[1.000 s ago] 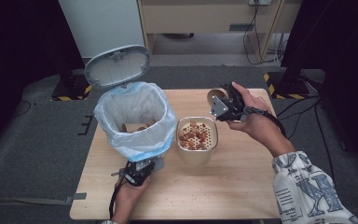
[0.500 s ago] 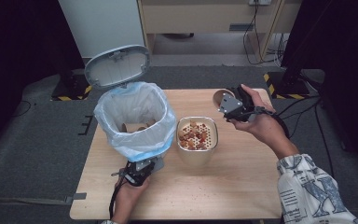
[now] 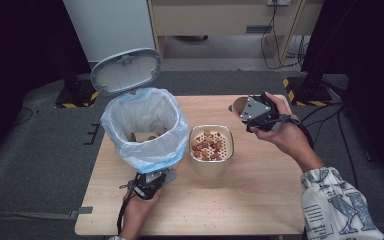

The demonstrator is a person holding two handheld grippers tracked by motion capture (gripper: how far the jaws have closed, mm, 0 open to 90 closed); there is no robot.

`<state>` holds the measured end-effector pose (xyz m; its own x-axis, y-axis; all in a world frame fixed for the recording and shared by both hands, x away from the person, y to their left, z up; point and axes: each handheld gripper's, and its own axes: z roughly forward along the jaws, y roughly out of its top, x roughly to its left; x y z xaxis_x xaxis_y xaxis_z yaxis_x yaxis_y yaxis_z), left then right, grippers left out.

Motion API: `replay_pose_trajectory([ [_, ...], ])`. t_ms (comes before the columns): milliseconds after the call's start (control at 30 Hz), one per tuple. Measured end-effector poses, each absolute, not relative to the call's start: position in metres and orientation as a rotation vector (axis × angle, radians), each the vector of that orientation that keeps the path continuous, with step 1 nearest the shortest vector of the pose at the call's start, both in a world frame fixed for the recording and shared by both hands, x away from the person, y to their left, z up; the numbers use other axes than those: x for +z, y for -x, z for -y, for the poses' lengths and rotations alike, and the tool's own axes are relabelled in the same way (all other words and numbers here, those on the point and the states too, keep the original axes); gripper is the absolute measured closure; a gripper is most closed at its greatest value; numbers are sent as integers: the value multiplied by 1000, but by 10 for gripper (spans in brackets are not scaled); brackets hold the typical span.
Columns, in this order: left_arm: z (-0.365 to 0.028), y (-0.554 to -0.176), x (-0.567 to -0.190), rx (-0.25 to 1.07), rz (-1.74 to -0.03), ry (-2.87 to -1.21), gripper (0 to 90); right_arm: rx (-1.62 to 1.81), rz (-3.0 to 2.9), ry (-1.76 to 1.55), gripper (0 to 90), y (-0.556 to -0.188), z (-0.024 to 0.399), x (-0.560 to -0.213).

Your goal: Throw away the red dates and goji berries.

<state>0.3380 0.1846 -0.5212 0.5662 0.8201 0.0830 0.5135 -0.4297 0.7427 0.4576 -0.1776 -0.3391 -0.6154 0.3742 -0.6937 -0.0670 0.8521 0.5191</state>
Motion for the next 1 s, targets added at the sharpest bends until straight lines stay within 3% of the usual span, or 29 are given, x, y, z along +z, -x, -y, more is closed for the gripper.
replay_pose_trajectory([
  [1000,-185,-338,-521,579,-1062,-2119,891,837,-2265,-380,307,-458,225,-356],
])
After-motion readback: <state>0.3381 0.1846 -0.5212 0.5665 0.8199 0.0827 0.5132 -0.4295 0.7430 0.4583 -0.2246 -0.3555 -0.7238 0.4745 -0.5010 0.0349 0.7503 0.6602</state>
